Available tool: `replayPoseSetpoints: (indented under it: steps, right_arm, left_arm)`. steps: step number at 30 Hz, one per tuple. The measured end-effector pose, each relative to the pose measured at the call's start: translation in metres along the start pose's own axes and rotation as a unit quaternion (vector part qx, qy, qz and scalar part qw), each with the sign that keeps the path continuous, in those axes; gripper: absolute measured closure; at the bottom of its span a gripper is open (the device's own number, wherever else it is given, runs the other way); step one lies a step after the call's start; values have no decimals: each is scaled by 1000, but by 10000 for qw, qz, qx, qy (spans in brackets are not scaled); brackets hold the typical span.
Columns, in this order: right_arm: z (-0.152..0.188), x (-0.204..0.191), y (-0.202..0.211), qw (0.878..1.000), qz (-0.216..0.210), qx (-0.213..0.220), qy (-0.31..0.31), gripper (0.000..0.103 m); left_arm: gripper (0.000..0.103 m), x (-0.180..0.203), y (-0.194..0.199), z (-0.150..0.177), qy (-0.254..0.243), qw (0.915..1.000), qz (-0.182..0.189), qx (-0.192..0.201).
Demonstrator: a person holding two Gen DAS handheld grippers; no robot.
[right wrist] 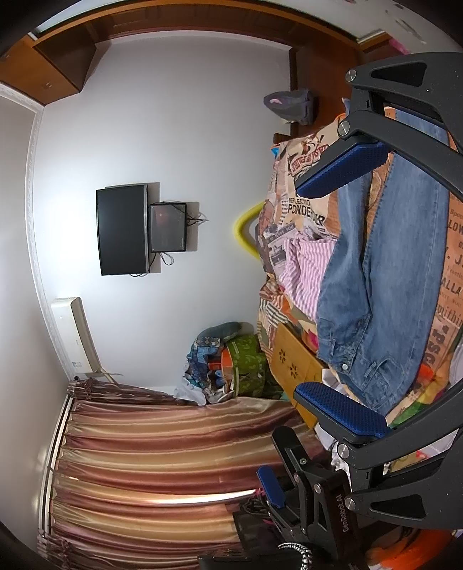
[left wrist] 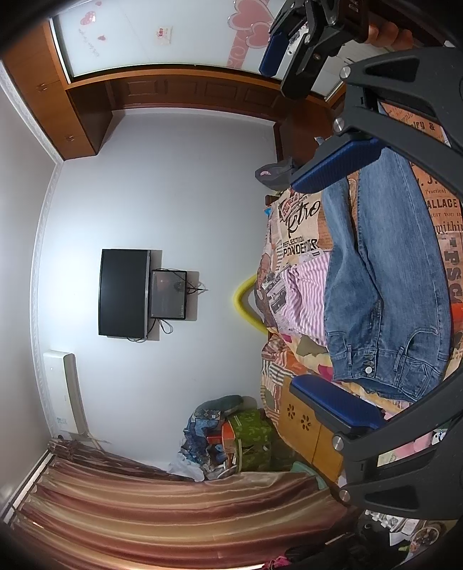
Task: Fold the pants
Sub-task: 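Lower both tools to the jeans, right to a leg hem, left to the waistband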
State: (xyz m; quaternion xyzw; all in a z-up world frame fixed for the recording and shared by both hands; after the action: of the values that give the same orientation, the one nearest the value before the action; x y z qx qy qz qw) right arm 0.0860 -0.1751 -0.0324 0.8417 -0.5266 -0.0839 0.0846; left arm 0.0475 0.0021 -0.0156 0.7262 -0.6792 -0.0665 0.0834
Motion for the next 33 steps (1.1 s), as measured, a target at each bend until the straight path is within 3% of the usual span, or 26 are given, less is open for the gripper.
replayPoseSetpoints:
  steps: [8,16,26,33]
  right_arm:
    - [11,21,-27,9996,-14,-264,-5,0]
    - [36,83,-75,9947,551,-851,-188,0]
    - [65,162,-141,9793,1143,-1641,-309,0]
    - [89,211,-197,9674,1268,-2181,-227,0]
  left_arm:
    - [0,-15,-35,4,-28,9997,15,-260]
    - [0,-50,-121,11,-337,9957,-556,-667]
    - [0,-112,-266,47,-563,9798,-1255,-1454]
    - [0,-151,-365,101,-351,9636,-1346,-2282]
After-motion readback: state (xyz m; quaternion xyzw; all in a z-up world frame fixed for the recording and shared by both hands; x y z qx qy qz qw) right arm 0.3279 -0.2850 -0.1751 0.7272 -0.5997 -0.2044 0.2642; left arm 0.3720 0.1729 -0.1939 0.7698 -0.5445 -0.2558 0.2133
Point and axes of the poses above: each gripper's, at about its wrist camera, not at the fingertips, and y roughly against the way its jaws point, x to its right, z to its underside, the point moved 3 cm from there along -y, roughly the way its jaws point, and after that the axes turned 6 degrees about -z, right-handed, at the moved point
